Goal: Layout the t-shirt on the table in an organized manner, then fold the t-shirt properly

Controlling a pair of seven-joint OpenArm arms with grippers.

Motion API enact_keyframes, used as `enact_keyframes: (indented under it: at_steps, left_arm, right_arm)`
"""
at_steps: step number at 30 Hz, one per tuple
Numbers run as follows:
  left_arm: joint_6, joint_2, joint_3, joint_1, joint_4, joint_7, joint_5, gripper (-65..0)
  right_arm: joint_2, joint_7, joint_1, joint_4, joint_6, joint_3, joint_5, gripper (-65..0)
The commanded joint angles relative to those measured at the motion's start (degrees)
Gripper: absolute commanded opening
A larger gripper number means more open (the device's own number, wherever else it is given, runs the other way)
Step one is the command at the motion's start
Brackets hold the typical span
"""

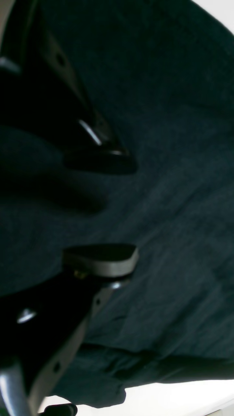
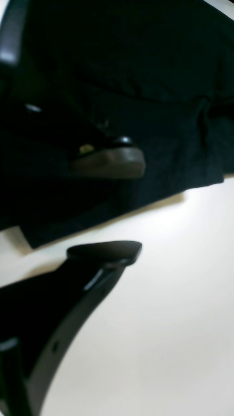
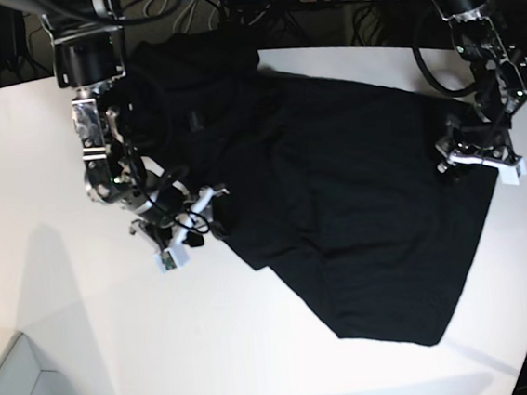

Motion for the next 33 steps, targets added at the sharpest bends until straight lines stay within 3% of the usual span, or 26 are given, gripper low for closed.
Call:
enact_keyframes:
  at_steps: [1, 19, 23, 27, 33]
  left_arm:
    - [-0.66, -0.77, 0.04, -0.76, 0.88, -0.92, -0.81, -31.9]
    - [-0.66, -0.77, -0.13, -0.23, 0.88, -0.92, -1.07, -31.9]
    - [-0.66, -0.77, -0.13, -0.23, 0.88, -0.92, -1.16, -31.9]
    - [-0.66, -0.77, -0.13, -0.23, 0.88, -0.92, -1.16, -31.9]
    - [-0.66, -0.77, -0.13, -0.23, 0.88, -0.92, -1.16, -31.9]
  right_arm:
    - [-0.08, 1.54, 1.45, 0.83, 0.84, -0.16, 0.88, -33.7]
    - [-0.87, 1.8, 4.18, -4.8, 0.84, -1.22, 0.88, -35.3]
    - [-1.05, 1.8, 4.18, -4.8, 0.84, -1.22, 0.88, -46.2]
    - [-1.49, 1.54, 4.18, -4.8, 0.84, -1.22, 0.88, -65.0]
    - [-1.49, 1.63, 3.38, -3.66, 1.19, -1.13, 0.88, -65.0]
